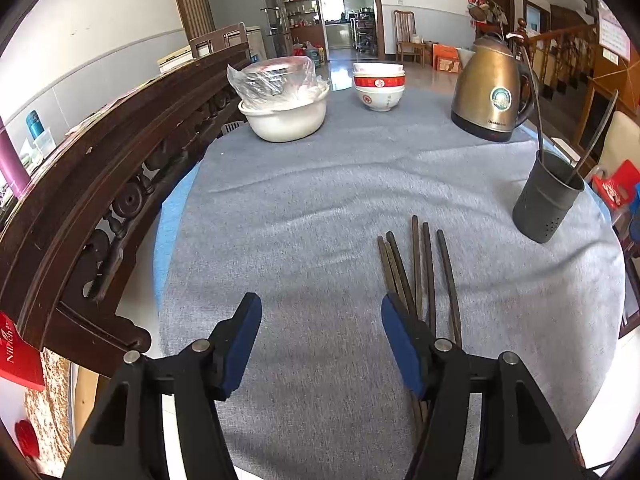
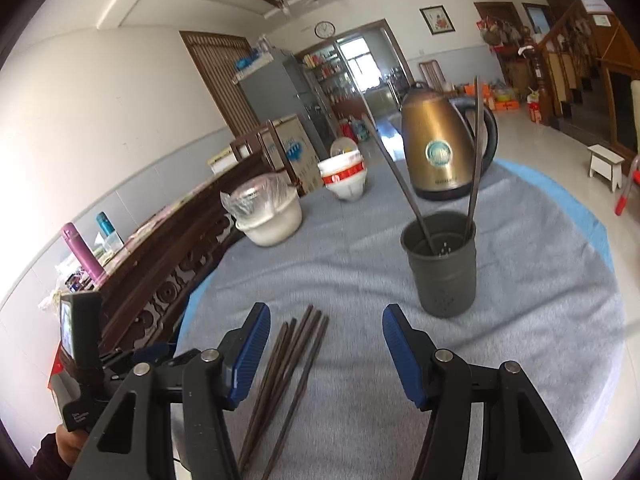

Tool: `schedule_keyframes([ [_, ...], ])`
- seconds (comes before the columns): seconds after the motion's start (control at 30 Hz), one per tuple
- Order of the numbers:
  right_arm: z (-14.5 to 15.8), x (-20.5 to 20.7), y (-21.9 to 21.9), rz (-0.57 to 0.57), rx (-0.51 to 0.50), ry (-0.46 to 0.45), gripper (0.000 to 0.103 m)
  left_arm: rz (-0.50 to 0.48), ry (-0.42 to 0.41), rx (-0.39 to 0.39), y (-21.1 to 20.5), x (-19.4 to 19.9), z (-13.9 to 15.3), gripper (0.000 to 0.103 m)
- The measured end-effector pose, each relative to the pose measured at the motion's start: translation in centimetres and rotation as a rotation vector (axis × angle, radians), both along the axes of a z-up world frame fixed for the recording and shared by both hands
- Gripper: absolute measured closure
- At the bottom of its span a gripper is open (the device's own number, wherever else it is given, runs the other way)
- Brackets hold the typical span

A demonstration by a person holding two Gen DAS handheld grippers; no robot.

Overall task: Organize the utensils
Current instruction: 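Bring both tools back down to the remaining chopsticks on the cloth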

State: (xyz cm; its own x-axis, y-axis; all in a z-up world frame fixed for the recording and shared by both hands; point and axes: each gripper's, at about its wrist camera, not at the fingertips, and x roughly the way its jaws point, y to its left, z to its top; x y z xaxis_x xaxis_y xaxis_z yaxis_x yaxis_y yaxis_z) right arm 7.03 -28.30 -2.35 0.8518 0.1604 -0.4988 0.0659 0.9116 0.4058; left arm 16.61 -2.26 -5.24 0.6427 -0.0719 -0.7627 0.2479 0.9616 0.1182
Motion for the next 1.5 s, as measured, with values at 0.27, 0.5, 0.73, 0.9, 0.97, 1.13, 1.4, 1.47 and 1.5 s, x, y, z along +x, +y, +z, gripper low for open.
schedule_keyframes([
  [0.27, -1.1, 0.8, 0.5, 0.014, 0.009, 0.046, 0.041, 0.0, 0.018, 0.014, -0.5, 0.7, -0.7, 0.04],
  [0.5, -2.0, 1.8, 0.9, 0.028, 0.022, 0.084, 0.041, -0.006, 0.052, 0.035, -0.9, 1.4, -1.9, 0.039],
  [0.73, -3.0, 2.8, 1.1, 0.026, 0.026, 0.123, 0.041, -0.008, 0.081, 0.04, -1.0, 2.2, -2.7, 0.039],
  [0.9, -3.4, 3.5, 1.3, 0.025, 0.032, 0.141, 0.041, -0.011, 0.094, 0.044, -1.1, 2.8, -3.0, 0.039],
  [0.97, -3.6, 3.7, 1.4, 0.027, 0.034, 0.147, 0.041, -0.01, 0.099, 0.046, -1.0, 2.9, -3.1, 0.039],
  [1.13, -4.0, 4.3, 1.6, 0.03, 0.039, 0.16, 0.041, -0.012, 0.107, 0.047, -1.0, 3.3, -3.3, 0.039],
  [1.4, -4.9, 5.2, 1.8, 0.04, 0.054, 0.196, 0.054, -0.016, 0.125, 0.043, -1.0, 3.9, -3.8, 0.039],
  [1.47, -5.3, 5.6, 1.9, 0.045, 0.059, 0.216, 0.06, -0.017, 0.131, 0.043, -1.0, 4.1, -3.9, 0.039],
  [1.5, -5.5, 5.8, 1.9, 0.048, 0.06, 0.225, 0.063, -0.018, 0.136, 0.042, -1.0, 4.2, -4.0, 0.039],
])
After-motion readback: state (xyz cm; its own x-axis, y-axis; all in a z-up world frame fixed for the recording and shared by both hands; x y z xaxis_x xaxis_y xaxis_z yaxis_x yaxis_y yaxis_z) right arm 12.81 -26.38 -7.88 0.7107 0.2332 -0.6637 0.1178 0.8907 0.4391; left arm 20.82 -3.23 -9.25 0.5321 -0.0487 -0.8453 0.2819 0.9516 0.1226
